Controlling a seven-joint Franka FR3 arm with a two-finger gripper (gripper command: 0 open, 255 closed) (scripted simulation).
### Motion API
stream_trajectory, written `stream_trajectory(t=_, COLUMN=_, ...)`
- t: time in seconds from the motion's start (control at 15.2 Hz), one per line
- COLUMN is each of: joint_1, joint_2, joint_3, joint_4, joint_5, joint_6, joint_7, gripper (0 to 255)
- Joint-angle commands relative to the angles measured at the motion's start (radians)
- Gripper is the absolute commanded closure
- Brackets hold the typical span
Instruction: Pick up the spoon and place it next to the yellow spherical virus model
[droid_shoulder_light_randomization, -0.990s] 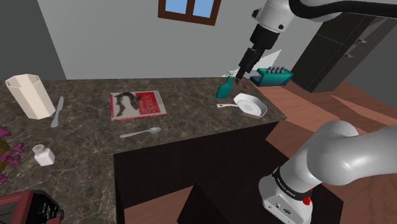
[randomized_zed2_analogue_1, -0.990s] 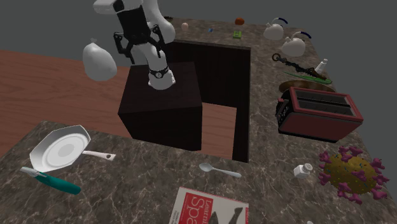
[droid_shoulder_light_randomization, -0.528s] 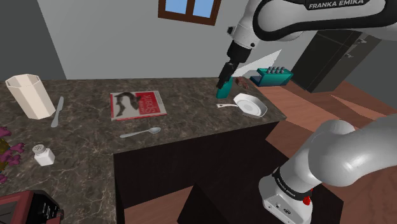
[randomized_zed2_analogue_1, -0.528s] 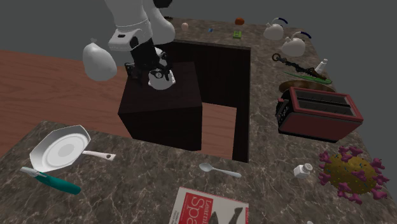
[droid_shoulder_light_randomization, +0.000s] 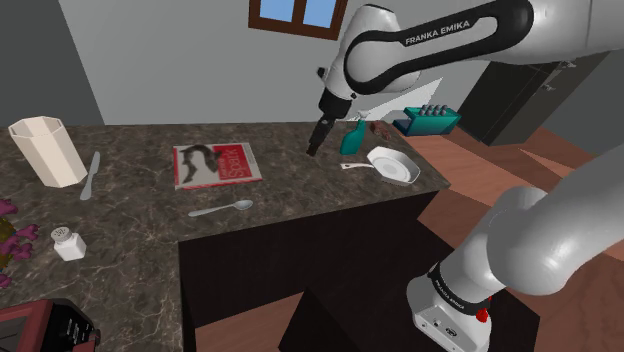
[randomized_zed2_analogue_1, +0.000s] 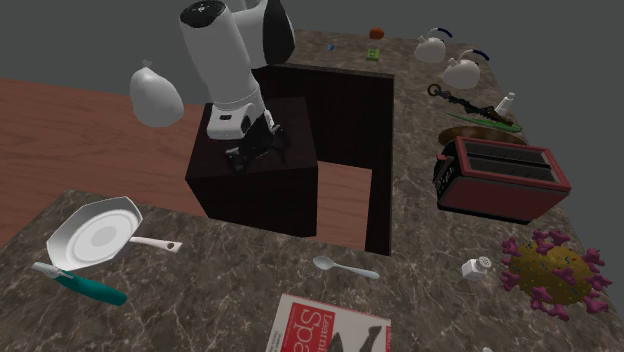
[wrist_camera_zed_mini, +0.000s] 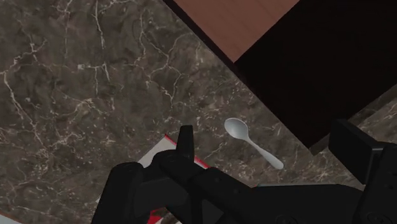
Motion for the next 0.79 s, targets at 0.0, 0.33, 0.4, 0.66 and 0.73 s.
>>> stream_trajectory(t=0.0, joint_1=0.015, joint_2=0.076, joint_3=0.0, joint_4=0.023, joint_5=0.023, joint_6=0.055, joint_7=-0.047, gripper=0)
stream_trajectory(t=0.33, joint_1=0.044, joint_2=0.263, joint_3=0.017, joint_4=0.107, joint_5=0.083, joint_6=0.157, joint_7=-0.155, gripper=0)
stream_trajectory(t=0.4, joint_1=0.048, joint_2=0.301, joint_3=0.022, joint_4=0.128, joint_5=0.095, joint_6=0.174, joint_7=-0.176, gripper=0)
stream_trajectory(t=0.66, joint_1=0.058, joint_2=0.448, joint_3=0.051, joint_4=0.219, joint_5=0.132, joint_6=0.23, joint_7=-0.253, gripper=0)
stream_trajectory(t=0.73, joint_1=0.06, joint_2=0.484, joint_3=0.059, joint_4=0.244, joint_5=0.139, joint_6=0.242, joint_7=-0.27, gripper=0)
